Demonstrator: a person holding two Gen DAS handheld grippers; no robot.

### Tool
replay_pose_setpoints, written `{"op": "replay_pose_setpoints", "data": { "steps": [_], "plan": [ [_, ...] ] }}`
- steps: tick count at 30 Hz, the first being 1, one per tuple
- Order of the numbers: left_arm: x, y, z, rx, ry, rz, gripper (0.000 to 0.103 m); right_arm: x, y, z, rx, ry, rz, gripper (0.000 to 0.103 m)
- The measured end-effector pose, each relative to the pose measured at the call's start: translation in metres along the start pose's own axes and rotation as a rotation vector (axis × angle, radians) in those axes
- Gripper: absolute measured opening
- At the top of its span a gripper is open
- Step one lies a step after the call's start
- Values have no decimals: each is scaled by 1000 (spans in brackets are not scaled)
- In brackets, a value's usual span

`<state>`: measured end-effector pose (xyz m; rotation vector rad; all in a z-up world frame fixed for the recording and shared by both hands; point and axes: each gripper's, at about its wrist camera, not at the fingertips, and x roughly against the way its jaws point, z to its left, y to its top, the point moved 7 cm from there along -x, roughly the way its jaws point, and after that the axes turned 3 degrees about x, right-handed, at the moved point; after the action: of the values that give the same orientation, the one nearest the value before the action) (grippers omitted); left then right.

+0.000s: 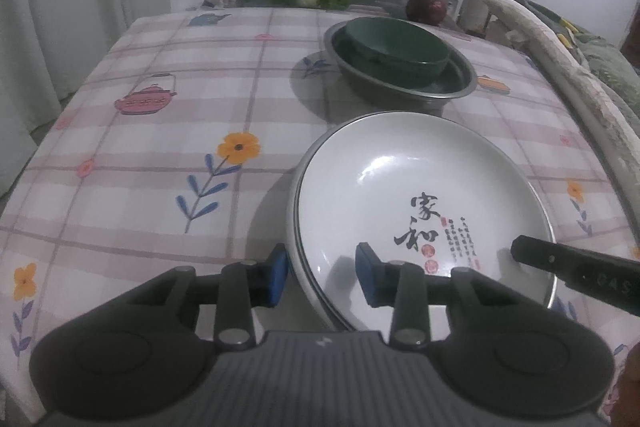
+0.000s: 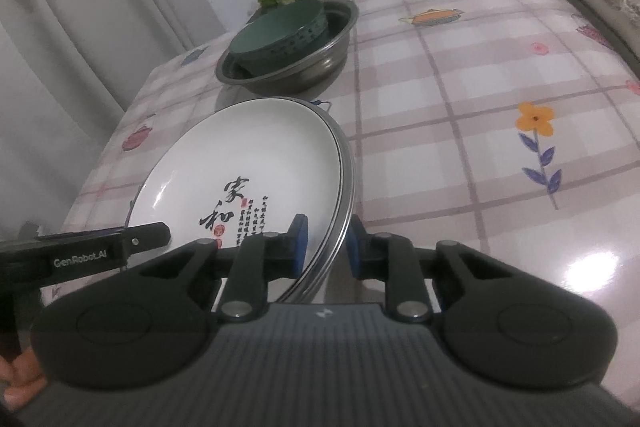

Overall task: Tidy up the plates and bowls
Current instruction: 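Lower the white plate onto the steel plates and open the right tool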

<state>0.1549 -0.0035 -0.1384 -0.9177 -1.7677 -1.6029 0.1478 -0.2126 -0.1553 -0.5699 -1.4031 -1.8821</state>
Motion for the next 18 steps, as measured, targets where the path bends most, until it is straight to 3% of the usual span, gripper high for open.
{"op": "replay_pose_setpoints", "data": {
  "steps": [18],
  "plan": [
    [-6,6,-13,-11,-29,19,43,-1,8,-16,-22,-22,3,23]
  ]
}}
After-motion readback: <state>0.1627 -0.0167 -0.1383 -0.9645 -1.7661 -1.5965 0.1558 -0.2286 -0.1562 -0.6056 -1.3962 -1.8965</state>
